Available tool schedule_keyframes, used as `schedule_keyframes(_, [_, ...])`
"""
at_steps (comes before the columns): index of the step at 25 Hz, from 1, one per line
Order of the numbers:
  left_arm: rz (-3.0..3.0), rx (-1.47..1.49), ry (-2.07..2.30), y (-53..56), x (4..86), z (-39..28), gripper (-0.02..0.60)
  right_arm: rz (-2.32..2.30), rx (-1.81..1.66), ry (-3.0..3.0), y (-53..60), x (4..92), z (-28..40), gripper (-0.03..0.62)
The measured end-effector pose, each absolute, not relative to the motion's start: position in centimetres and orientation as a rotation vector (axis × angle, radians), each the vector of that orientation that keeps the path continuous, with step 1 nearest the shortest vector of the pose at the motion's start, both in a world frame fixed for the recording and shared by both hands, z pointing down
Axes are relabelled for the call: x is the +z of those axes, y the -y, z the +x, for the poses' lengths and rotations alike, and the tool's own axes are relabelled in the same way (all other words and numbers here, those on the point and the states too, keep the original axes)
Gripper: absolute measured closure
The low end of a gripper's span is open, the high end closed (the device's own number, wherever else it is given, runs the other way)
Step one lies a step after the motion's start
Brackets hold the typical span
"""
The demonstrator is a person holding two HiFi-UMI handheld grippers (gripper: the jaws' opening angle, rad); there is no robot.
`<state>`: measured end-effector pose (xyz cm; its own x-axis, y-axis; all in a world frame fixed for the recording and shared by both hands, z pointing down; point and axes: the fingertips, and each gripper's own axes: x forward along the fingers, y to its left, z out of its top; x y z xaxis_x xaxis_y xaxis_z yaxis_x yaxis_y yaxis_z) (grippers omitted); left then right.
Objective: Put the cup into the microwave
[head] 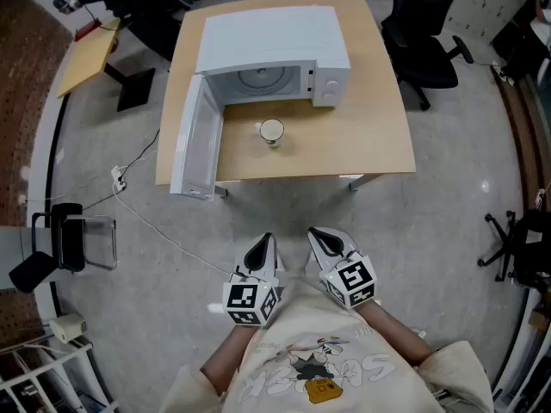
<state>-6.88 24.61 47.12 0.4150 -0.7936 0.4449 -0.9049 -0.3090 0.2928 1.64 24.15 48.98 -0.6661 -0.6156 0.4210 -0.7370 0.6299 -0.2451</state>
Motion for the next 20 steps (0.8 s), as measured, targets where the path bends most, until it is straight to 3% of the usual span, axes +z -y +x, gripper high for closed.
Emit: schedule_keyframes(20, [2.085,0.270,1.516,-22.3,48.2,-4.0,0.578,1.023,0.605,2.628,-20.0,49.2,4.5,0.588])
